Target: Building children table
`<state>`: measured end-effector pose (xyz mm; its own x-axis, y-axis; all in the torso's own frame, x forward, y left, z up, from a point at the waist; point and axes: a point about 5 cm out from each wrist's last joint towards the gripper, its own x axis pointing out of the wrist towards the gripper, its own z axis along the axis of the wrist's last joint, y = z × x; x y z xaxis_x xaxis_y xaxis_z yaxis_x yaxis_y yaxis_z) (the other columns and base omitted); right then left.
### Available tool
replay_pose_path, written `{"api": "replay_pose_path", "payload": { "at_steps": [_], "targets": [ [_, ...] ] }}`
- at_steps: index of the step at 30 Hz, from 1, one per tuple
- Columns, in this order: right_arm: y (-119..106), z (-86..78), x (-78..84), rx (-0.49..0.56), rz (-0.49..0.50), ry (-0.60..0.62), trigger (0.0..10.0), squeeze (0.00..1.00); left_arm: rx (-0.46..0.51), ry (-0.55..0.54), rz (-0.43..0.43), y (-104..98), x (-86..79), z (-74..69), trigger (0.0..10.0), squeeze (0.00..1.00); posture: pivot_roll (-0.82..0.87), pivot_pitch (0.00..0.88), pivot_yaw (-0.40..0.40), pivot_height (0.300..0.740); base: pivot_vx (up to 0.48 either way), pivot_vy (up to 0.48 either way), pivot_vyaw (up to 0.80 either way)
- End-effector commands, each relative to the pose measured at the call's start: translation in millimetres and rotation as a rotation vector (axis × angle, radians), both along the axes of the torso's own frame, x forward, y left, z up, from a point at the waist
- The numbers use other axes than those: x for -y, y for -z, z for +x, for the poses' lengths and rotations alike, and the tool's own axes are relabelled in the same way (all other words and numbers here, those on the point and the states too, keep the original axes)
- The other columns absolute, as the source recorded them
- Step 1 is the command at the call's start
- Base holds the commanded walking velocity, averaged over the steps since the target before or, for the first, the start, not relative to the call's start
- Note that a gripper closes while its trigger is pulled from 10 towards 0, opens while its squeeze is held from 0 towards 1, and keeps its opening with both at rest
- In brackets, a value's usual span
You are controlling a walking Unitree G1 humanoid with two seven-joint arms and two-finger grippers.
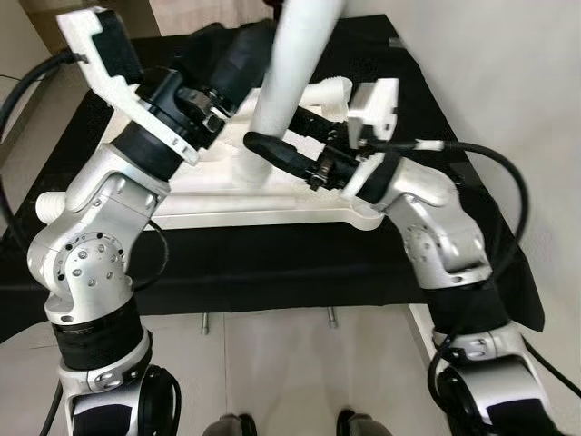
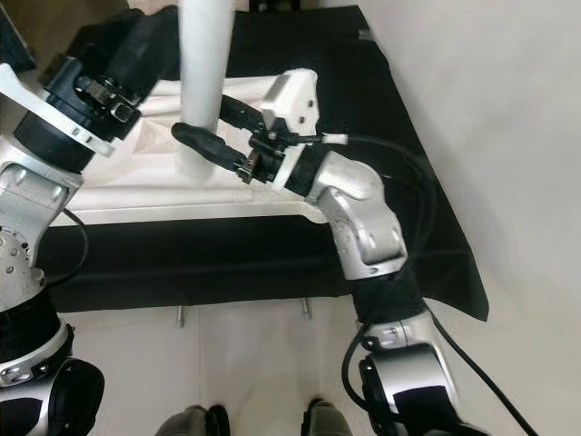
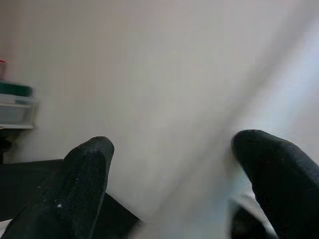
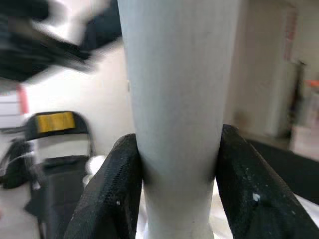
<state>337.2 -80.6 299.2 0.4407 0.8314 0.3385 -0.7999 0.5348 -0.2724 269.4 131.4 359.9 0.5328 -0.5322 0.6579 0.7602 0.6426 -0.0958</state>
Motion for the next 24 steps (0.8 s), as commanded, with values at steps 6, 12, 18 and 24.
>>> {"api": "replay_pose_path", "payload": {
  "at_steps": [6,12,18,24],
  "targets": [
    [-8,12.2,11.0,-0.035,0.098,0.103,10.0,0.00,0.007,0.001,0.034,6,-3.1,-6.8,10.0,0.00,-0.05,0.152,0.045,0.740,0.000,0.000,0.00],
    [0,12.5,3.8,0.012,-0.002,0.119,10.0,0.00,-0.007,-0.001,0.060,11,-1.3,-7.9,10.0,0.00,-0.05,0.154,0.043,0.740,0.000,0.000,0.00],
    [1,-3.4,-15.2,0.070,-0.054,0.007,10.0,0.00,-0.001,-0.057,0.092,10,-1.1,-1.7,10.0,0.00,-0.06,0.153,0.044,0.740,0.000,0.000,0.00],
    [9,-26.7,-38.7,0.125,-0.141,-0.148,10.0,0.00,0.001,-0.051,0.076,7,4.3,3.0,10.0,0.00,-0.06,0.144,0.055,0.740,0.000,0.000,0.00]
  ]
}}
